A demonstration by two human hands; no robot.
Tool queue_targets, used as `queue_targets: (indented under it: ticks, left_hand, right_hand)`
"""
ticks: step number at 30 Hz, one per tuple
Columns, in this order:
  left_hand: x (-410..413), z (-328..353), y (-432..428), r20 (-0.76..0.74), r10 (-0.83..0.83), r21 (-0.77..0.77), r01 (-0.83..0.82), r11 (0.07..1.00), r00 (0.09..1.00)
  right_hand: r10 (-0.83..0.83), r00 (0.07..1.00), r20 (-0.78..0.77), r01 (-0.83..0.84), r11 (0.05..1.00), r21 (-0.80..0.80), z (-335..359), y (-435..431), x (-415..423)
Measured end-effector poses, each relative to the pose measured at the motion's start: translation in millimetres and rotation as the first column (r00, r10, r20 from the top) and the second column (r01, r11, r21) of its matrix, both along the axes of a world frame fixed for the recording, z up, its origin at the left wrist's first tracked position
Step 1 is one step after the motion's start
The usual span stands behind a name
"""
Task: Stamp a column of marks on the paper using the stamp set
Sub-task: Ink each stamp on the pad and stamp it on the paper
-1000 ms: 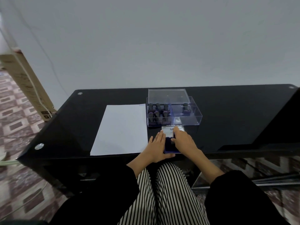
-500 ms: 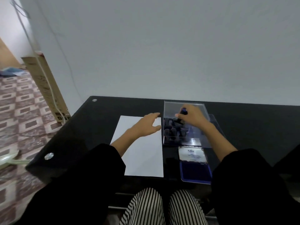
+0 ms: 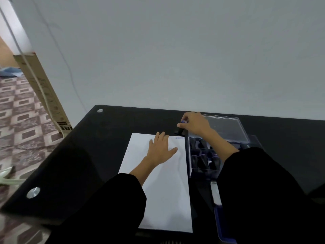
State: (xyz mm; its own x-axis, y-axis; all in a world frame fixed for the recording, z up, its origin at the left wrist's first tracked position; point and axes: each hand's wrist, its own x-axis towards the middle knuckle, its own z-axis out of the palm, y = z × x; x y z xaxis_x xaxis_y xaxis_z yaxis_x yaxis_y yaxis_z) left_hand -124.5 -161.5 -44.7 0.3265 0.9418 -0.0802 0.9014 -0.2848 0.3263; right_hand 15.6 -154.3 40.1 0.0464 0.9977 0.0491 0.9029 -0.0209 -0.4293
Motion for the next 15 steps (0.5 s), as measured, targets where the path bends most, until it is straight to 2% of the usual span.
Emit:
queue_targets:
  ticks: [6, 15]
  left_hand:
    - [5, -31, 6, -0.038, -0.01, 0.086, 0.013, 0.996, 0.999]
    - [5, -44, 3, -0.077, -0.019, 0.101, 0.027, 0.995, 0.997]
  right_hand:
    - [-0.023, 0.994, 0.108, 0.021, 1.0, 0.018, -21, 19, -2]
    - [-0.07, 0.973, 0.218, 0.063, 0.997, 0.039, -34, 24, -3]
